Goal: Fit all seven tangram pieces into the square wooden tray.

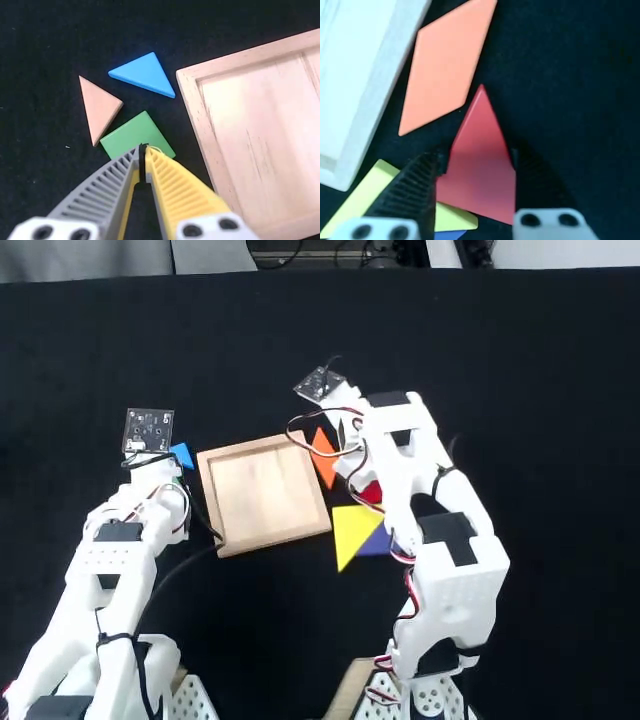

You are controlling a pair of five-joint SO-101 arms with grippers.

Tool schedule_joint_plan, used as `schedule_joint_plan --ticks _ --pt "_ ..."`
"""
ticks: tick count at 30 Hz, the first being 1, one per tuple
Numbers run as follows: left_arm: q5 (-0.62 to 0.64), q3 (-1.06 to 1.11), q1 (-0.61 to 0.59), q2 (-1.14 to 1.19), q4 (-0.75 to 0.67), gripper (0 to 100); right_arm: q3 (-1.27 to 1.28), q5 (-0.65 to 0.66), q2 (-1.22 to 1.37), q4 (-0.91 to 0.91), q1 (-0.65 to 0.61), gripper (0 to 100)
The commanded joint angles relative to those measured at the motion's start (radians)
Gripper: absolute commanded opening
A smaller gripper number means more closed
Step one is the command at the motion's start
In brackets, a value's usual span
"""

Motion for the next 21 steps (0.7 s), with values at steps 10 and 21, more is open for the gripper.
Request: schedule_joint_plan --ticks 10,21 --pt "-0.005 -0.007 0.004 -0.012 -0.02 3 -0.031 -0.006 -0.012 0.055 0.017 16.0" --pt "-0.005 -0.007 0.005 -0.012 -0.02 3 0.16 0.13 -0.272 0.103 0.032 35.7"
